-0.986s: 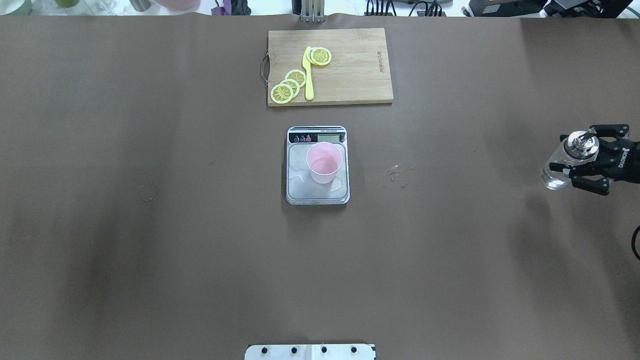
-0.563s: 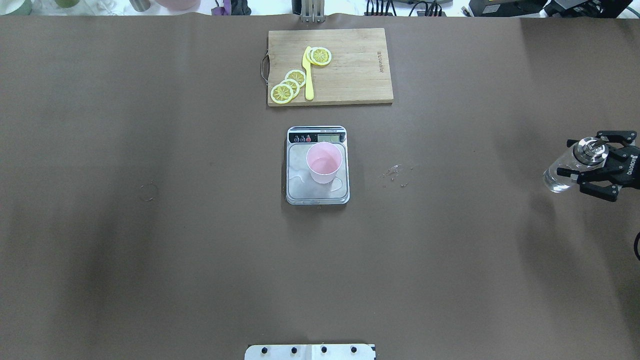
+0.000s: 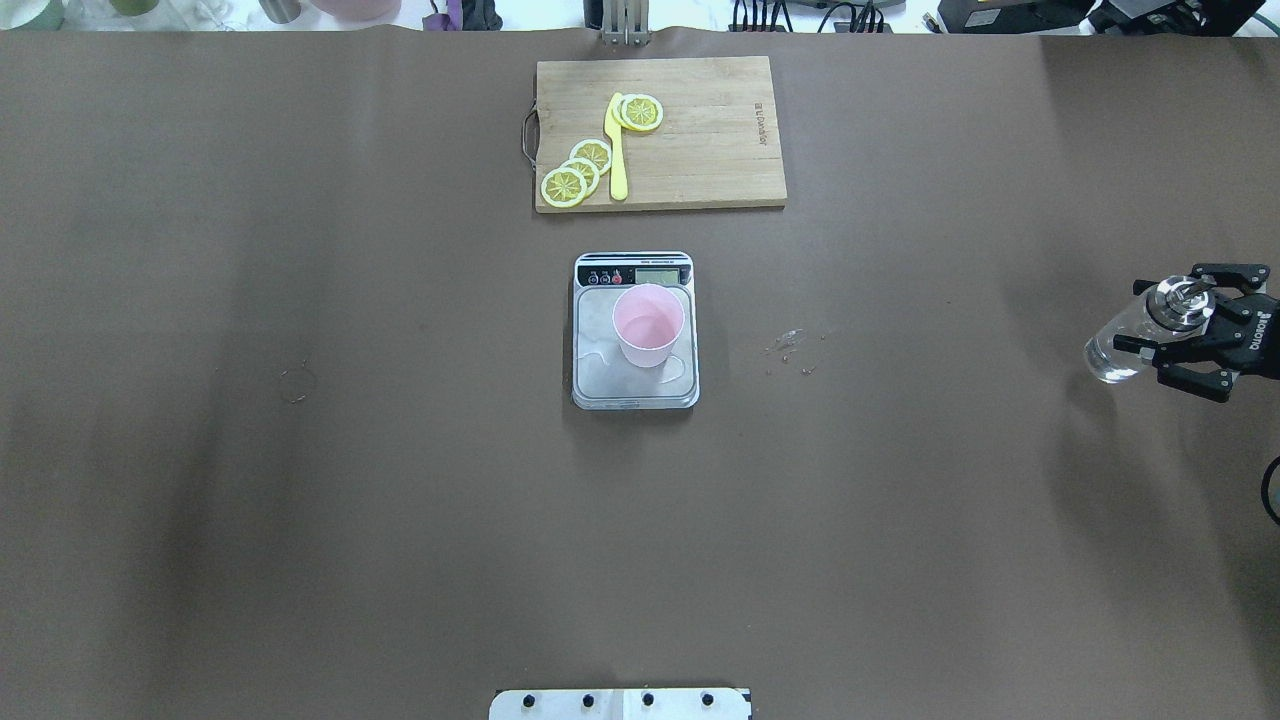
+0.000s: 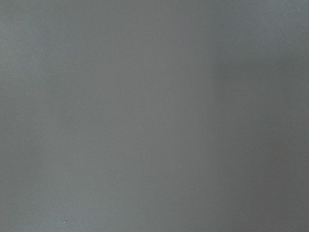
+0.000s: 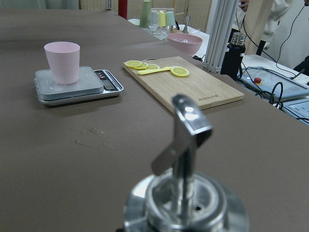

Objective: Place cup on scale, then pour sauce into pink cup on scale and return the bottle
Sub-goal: 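Lower the dispenser onto the table beside the right arm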

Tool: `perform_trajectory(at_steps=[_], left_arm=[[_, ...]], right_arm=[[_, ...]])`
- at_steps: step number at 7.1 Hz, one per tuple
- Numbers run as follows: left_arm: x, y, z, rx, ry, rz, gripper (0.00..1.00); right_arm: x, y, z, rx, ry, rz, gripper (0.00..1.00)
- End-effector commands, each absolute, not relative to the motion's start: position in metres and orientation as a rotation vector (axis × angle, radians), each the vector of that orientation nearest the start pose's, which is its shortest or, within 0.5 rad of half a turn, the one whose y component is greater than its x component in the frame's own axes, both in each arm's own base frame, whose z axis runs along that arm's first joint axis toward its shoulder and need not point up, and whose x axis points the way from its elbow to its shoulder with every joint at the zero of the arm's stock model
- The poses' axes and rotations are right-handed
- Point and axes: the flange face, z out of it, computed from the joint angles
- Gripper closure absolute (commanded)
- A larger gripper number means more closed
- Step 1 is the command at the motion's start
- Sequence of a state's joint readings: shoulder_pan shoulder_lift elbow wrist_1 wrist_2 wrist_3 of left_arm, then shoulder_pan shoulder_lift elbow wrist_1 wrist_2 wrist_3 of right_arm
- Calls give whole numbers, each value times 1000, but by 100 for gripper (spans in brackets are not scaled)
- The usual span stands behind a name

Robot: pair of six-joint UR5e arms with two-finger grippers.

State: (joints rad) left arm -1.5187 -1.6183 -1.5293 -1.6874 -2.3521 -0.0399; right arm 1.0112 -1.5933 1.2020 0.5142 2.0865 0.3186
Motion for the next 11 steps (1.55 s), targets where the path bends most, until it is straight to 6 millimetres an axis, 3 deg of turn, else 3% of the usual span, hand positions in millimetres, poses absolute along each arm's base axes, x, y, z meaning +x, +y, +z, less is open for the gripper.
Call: perform_trajectory(at_steps=[1, 4, 6, 8, 11], left_arm=[[-37, -522, 646, 75, 786, 56, 1], [-37, -518, 649, 69, 785, 53, 1], [-37, -518, 649, 69, 785, 53, 1], [-37, -517, 650, 68, 785, 53, 1], [-37, -516, 651, 69, 785, 53, 1]], right_arm=[[-165, -418, 656, 1334, -1062, -615, 65], [-166, -418, 655, 1337, -1064, -616, 65], [-166, -419, 651, 1338, -1073, -612, 49], [-166, -418, 650, 1312, -1103, -591, 27], [-164, -415, 653, 1305, -1104, -593, 15]])
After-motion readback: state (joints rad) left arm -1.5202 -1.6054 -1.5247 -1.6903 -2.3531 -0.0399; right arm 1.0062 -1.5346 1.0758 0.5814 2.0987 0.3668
